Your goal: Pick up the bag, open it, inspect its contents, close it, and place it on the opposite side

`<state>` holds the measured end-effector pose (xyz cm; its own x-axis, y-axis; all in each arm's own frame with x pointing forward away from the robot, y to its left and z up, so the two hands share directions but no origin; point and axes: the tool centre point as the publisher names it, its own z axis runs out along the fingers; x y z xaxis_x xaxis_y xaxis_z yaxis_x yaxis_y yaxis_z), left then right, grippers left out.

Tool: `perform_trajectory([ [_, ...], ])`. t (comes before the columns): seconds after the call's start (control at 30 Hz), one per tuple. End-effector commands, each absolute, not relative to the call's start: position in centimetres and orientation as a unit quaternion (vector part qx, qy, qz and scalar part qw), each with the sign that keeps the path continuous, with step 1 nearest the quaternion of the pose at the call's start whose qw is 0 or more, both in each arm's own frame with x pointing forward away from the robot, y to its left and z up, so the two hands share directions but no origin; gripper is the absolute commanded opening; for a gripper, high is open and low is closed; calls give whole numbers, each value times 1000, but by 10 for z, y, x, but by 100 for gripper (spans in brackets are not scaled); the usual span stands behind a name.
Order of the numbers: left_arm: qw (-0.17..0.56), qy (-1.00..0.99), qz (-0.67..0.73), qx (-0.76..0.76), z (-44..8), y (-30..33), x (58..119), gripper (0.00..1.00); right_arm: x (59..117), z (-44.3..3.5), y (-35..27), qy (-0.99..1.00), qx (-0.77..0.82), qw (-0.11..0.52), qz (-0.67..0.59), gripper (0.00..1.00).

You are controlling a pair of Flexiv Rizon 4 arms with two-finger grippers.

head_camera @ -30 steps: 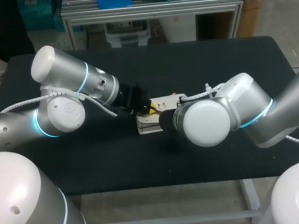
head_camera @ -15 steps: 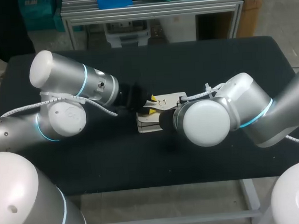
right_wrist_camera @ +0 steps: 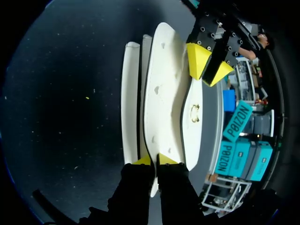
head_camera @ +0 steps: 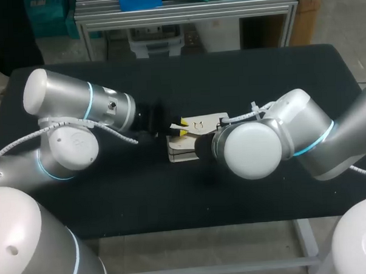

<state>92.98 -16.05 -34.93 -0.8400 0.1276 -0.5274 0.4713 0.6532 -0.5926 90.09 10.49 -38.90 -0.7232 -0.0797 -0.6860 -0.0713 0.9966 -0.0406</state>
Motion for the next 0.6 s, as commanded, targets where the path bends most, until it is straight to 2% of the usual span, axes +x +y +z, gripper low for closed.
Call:
perform_trajectory([
  [0.03, 211, 882, -388, 167, -348, -157, 932, 32, 900, -396, 103, 854, -43, 518, 5, 0],
  [0.23, 184, 885, -404, 139, -345, -156, 934, 37, 896, -394, 104, 856, -43, 515, 1, 0],
  [0.27, 178, 885, -407, 140, -344, -156, 933, 44, 894, -392, 105, 857, -43, 514, -2, 16],
  [0.3, 178, 887, -405, 133, -343, -156, 933, 47, 892, -391, 105, 857, -44, 514, -4, 44],
  [0.33, 178, 888, -403, 131, -342, -157, 932, 57, 889, -387, 105, 856, -44, 515, -7, 100],
  [0.43, 171, 893, -398, 121, -336, -159, 931, 80, 882, -378, 104, 854, -43, 518, -11, 100],
  [0.6, 156, 901, -393, 97, -327, -161, 931, 92, 874, -364, 104, 851, -47, 523, -6, 100],
])
